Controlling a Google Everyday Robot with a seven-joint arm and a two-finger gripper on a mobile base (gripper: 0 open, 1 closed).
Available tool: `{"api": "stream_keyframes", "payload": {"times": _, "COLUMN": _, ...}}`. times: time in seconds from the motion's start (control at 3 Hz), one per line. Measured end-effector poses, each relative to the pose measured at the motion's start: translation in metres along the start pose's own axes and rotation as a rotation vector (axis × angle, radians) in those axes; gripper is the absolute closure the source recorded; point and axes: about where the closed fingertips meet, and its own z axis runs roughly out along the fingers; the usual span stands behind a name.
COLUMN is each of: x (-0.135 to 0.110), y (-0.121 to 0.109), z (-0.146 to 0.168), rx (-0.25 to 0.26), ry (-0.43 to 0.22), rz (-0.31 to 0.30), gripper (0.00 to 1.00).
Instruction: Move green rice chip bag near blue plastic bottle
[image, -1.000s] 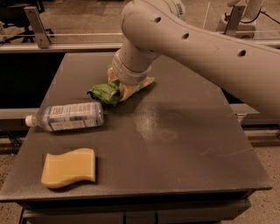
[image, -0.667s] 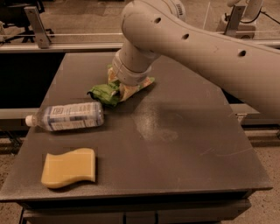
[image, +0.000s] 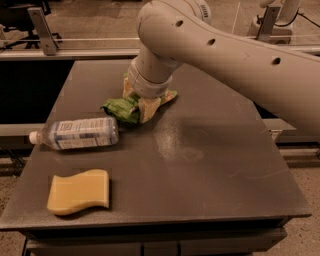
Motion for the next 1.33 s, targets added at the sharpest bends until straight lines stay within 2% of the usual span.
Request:
{"api": "stream_keyframes", "payload": {"times": 0.33, "x": -0.001, "y": 0.0, "z": 0.0, "rx": -0.001, "ry": 0.0, "rz": -0.002, "gripper": 0.0}}
{"api": "stream_keyframes", "payload": {"times": 0.67, "x": 0.0, "y": -0.004, "z": -0.013, "rx": -0.02, "ry": -0.002, "rz": -0.016, "gripper": 0.0}}
{"api": "stream_keyframes", "payload": {"times": 1.0, "x": 0.01, "y": -0.004, "z": -0.052, "rx": -0.025, "ry": 0.027, "rz": 0.006, "gripper": 0.0}}
{"api": "stream_keyframes", "payload": {"times": 1.33, "x": 0.028, "y": 0.002, "z": -0.091, "rx": -0.026, "ry": 0.065, "rz": 0.053, "gripper": 0.0}}
